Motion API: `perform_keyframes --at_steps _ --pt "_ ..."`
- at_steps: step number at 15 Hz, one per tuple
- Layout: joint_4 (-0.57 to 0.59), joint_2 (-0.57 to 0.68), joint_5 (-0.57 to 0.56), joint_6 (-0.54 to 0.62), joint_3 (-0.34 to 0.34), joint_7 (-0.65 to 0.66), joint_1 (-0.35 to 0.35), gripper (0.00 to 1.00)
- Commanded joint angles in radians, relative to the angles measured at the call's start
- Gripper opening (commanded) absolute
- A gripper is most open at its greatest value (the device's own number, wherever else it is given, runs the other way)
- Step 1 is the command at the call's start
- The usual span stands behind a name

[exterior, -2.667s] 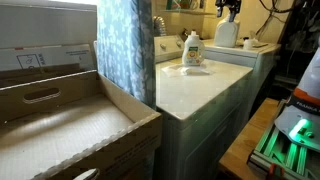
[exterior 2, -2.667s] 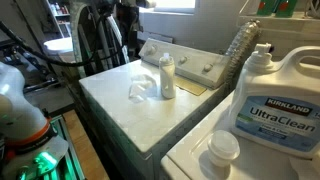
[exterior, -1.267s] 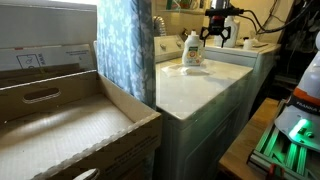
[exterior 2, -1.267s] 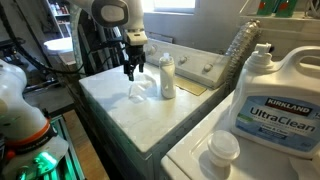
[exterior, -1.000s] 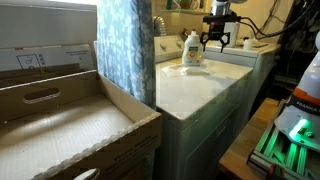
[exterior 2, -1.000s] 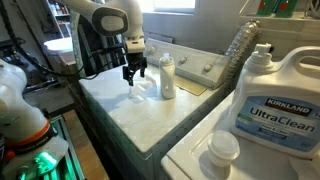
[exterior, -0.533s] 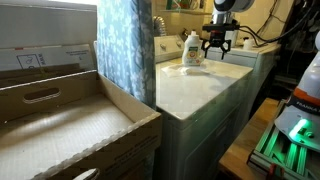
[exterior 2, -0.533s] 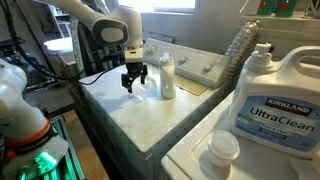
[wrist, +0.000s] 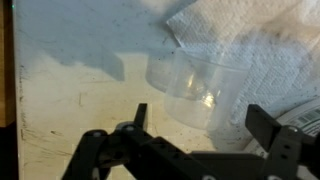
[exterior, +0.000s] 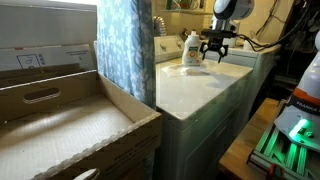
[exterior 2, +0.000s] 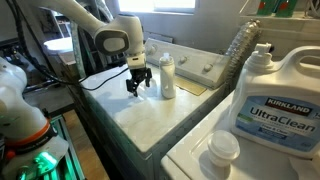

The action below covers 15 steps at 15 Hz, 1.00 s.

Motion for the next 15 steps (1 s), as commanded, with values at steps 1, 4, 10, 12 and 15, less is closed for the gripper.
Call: perform_keyframes --at_steps 1,4,10,12,15 --pt "-0.015 0.036 0.012 0.067 -0.011 0.034 0.002 1.0" --pt "-0.009 0.068 0.039 0.083 -0.017 0.039 0.011 1.0" --pt "0.002 0.107 0.093 0.078 -0.024 0.027 0.023 1.0" --pt "0.003 0.113 0.1 0.079 -0.026 0.026 0.025 0.96" --pt "0.007 0.121 0.101 0.077 -0.029 0.028 0.026 0.9"
